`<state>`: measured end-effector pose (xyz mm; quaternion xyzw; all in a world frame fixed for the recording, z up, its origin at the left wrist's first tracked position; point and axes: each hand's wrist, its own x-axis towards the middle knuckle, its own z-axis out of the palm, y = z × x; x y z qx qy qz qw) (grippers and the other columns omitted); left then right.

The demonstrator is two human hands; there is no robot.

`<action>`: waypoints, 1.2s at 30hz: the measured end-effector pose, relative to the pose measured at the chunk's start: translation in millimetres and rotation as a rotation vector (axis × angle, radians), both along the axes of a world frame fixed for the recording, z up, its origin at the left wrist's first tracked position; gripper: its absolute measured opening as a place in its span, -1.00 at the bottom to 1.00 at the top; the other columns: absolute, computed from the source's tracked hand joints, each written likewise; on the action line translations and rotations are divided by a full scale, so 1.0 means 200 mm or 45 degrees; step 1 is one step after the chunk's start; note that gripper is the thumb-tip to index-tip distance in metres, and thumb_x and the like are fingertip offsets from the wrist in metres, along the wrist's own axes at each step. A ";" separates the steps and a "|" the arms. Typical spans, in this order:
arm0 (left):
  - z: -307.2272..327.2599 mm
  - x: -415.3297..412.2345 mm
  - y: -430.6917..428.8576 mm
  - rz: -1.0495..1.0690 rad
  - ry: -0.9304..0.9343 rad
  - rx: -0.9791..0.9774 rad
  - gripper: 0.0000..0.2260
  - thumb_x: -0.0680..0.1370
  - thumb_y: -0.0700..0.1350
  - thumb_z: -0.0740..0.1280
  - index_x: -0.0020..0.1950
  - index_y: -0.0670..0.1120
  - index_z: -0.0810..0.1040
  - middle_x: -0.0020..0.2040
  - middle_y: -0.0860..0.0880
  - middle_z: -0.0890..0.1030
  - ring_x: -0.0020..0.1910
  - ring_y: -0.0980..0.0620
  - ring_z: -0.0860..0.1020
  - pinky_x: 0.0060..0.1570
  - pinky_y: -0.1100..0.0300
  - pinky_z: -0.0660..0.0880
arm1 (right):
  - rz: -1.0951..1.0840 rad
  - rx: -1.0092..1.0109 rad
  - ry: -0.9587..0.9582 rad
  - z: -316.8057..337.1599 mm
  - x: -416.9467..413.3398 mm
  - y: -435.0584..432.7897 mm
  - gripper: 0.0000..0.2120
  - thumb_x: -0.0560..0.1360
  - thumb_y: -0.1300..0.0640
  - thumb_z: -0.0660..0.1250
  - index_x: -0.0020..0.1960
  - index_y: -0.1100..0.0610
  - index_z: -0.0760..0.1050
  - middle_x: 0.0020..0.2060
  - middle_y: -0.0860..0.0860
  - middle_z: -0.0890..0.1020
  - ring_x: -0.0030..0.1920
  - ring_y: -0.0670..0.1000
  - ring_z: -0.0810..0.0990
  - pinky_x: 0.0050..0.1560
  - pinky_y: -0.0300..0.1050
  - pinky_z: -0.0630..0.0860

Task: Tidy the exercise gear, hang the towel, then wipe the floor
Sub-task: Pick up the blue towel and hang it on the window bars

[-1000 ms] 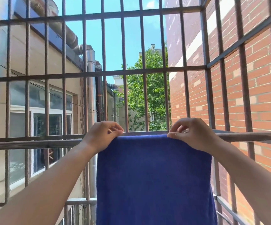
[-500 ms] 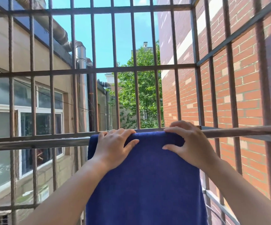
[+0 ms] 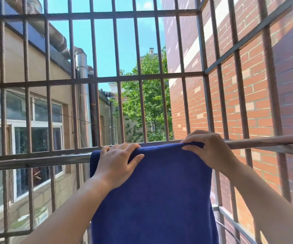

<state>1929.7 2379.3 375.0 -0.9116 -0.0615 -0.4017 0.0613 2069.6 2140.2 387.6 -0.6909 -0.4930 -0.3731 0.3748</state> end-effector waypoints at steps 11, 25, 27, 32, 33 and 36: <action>0.08 0.00 -0.01 -0.022 0.126 -0.020 -0.65 0.57 0.24 -0.02 0.06 0.12 0.47 -0.03 0.17 0.57 0.00 0.07 0.53 -0.06 0.11 0.32 | -0.116 -0.152 0.214 0.19 0.08 0.00 -0.91 0.35 0.10 0.51 -0.16 -0.01 0.66 -0.31 -0.23 0.61 -0.27 -0.16 0.60 -0.31 -0.46 0.42; 0.01 0.01 0.07 -0.313 -0.212 0.035 -0.64 0.48 0.27 0.12 0.10 0.10 0.52 0.02 0.18 0.53 0.02 0.13 0.53 0.08 0.01 0.45 | -0.254 -0.350 -0.027 0.03 -0.12 0.13 -0.64 0.38 -0.18 0.39 0.13 -0.11 0.52 0.03 -0.21 0.52 0.00 -0.15 0.49 0.01 -0.19 0.44; -0.02 -0.01 0.08 -0.325 -0.286 0.037 -0.71 0.47 0.23 0.18 0.07 0.13 0.51 0.00 0.20 0.55 -0.01 0.12 0.55 0.04 -0.01 0.49 | -0.214 -0.248 -0.081 0.00 -0.13 0.14 -0.67 0.37 -0.11 0.44 0.10 -0.08 0.55 0.00 -0.21 0.51 -0.03 -0.16 0.49 -0.08 -0.33 0.37; -0.01 -0.09 0.14 -0.315 -0.392 -0.053 -0.71 0.38 0.29 0.34 -0.03 0.16 0.59 -0.08 0.26 0.59 -0.08 0.19 0.55 -0.01 0.20 0.47 | -0.125 -0.144 -0.027 -0.02 -0.11 0.14 -0.80 0.37 0.00 0.47 -0.01 -0.05 0.63 -0.12 -0.23 0.51 -0.12 -0.16 0.52 -0.13 -0.44 0.34; -0.01 -0.10 0.15 -0.332 -0.399 -0.126 -0.73 0.36 0.26 0.38 -0.05 0.17 0.61 -0.10 0.26 0.59 -0.09 0.21 0.55 -0.03 0.29 0.44 | -0.107 -0.136 -0.014 -0.01 -0.11 0.14 -0.81 0.38 0.01 0.46 -0.02 -0.05 0.64 -0.13 -0.24 0.52 -0.13 -0.16 0.53 -0.12 -0.44 0.35; 0.00 -0.12 0.17 -0.401 -0.390 -0.294 -0.84 0.34 0.09 0.45 -0.10 0.23 0.63 -0.10 0.27 0.61 -0.04 0.25 0.55 -0.01 0.35 0.44 | -0.063 -0.094 0.005 0.00 -0.10 0.14 -0.88 0.40 0.05 0.45 -0.06 -0.03 0.66 -0.15 -0.20 0.56 -0.14 -0.15 0.55 -0.11 -0.35 0.42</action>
